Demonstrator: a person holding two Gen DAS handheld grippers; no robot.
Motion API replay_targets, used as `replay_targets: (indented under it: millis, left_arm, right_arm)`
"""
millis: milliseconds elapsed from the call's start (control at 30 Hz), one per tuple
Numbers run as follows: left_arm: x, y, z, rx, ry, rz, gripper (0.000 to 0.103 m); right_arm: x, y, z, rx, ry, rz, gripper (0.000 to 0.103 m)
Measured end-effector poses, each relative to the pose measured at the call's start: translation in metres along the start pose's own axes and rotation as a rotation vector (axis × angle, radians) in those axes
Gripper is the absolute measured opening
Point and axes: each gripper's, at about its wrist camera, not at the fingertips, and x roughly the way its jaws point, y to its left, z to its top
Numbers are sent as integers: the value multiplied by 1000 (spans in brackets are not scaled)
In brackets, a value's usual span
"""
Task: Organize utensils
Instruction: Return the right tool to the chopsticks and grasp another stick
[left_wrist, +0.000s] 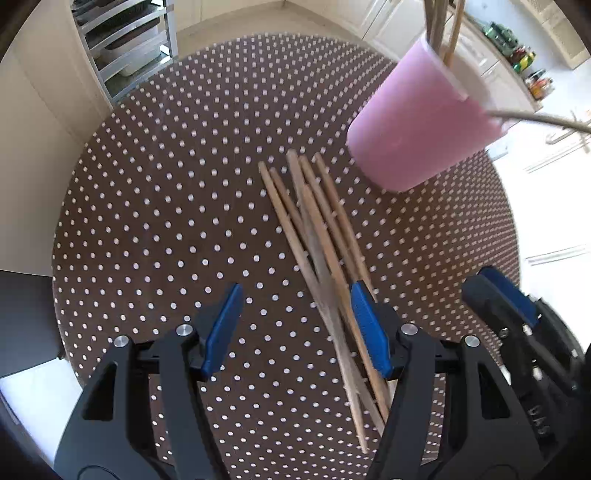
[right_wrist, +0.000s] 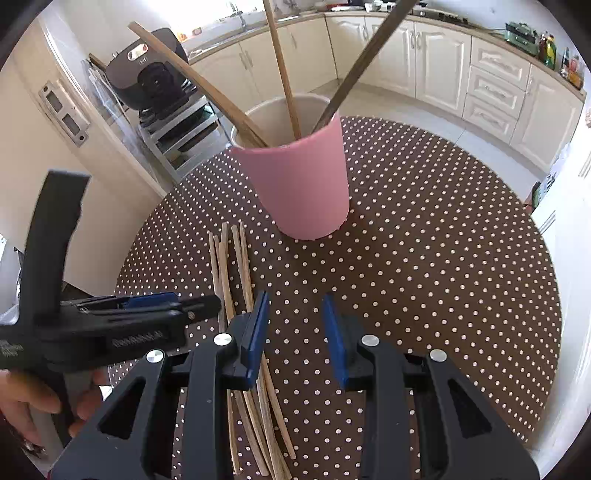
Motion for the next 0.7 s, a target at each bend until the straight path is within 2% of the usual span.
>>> replay_targets:
  millis: [67, 300, 433, 700]
  left_arm:
    - [10, -2, -3, 18, 28, 41, 60]
    - [11, 3, -6, 35, 31, 72, 60]
    - [7, 21, -7, 11, 38, 98, 60]
    - [4, 47, 6, -80, 32, 85, 60]
  right_arm:
    - [5, -1, 2, -3, 14, 8, 29]
    - [35, 5, 9, -30, 94, 58, 29]
    - [51, 18, 17, -68, 128, 85, 29]
    - [88, 40, 33, -145, 212, 59, 27]
